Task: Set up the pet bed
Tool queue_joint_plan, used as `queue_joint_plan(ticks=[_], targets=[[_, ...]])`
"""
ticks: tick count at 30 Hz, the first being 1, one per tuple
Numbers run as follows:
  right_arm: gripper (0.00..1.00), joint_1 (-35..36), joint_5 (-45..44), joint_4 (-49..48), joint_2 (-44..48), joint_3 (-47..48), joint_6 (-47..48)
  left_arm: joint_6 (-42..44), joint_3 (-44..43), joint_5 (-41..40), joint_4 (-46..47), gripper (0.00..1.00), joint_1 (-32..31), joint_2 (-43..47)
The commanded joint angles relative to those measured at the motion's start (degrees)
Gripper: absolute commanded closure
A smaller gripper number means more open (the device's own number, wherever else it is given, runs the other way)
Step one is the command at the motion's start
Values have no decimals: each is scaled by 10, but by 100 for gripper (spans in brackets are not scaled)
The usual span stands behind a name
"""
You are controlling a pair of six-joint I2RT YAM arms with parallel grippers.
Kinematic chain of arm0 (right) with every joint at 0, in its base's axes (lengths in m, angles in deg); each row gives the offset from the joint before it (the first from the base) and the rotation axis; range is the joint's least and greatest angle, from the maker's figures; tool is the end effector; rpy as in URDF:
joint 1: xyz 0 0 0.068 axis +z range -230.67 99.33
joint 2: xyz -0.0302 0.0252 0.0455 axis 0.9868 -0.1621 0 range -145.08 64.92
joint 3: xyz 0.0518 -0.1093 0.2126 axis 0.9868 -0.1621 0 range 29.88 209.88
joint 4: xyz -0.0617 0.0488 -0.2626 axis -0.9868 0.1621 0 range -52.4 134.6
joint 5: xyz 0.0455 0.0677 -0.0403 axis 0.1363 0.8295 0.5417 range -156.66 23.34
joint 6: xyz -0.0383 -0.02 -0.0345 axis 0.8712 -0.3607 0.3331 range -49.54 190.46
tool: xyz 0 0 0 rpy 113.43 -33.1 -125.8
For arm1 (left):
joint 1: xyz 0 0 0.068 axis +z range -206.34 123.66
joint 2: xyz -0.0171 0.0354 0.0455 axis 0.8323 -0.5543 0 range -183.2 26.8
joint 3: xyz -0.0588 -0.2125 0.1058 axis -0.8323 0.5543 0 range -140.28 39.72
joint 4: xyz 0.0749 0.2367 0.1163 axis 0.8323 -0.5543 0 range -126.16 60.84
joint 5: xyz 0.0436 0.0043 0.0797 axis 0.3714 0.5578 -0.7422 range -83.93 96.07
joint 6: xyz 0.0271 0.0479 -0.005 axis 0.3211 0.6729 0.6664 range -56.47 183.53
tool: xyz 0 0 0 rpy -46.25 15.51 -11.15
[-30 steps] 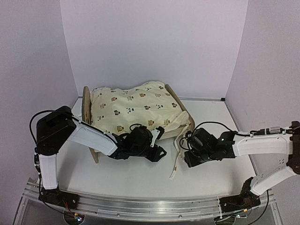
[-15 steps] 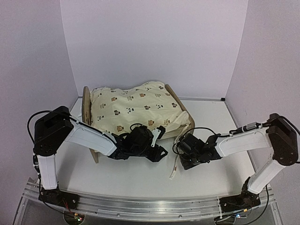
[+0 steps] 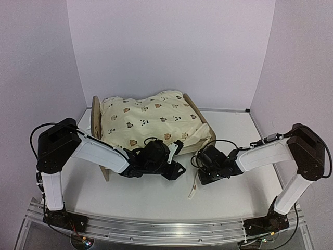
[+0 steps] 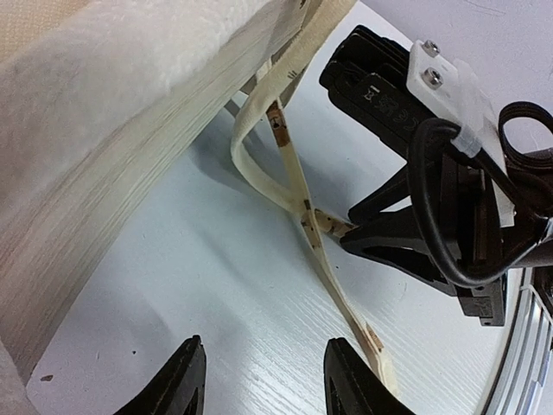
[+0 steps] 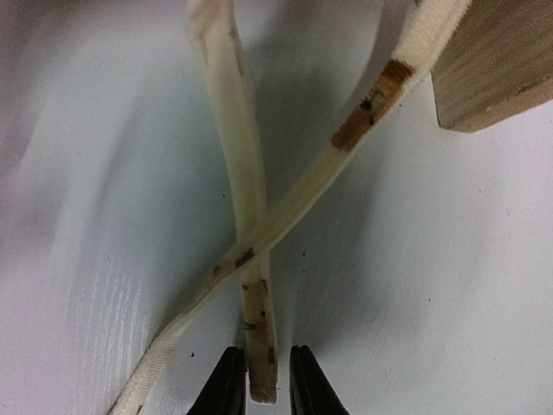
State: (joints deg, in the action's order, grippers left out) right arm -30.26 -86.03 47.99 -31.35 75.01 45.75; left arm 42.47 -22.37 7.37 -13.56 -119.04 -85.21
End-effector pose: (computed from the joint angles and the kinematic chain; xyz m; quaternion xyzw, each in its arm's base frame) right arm 0.2052 0.2284 0.0869 -0.1722 0.9408 0.0184 0.2915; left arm 0.1884 -0.3670 0.1091 0.3192 0.8246 -0.3192 0.3410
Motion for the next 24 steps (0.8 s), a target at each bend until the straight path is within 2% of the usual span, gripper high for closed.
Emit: queue_joint_plan(ticks=[1, 4, 11, 16, 24], targets=[[92, -1, 42, -18, -3, -19, -9, 0, 1, -7, 19, 52, -4, 29], [100, -1, 41, -19, 11, -27, -14, 0, -1, -4, 24, 52, -4, 27], [100, -2, 10, 50, 104, -40, -43, 8, -11, 1, 20, 52, -13, 26], [100, -2, 30, 88, 168, -39, -57, 15, -29, 5, 18, 52, -19, 12], [100, -2, 4, 162, 216, -23, -73, 18, -64, 11, 23, 52, -20, -8]])
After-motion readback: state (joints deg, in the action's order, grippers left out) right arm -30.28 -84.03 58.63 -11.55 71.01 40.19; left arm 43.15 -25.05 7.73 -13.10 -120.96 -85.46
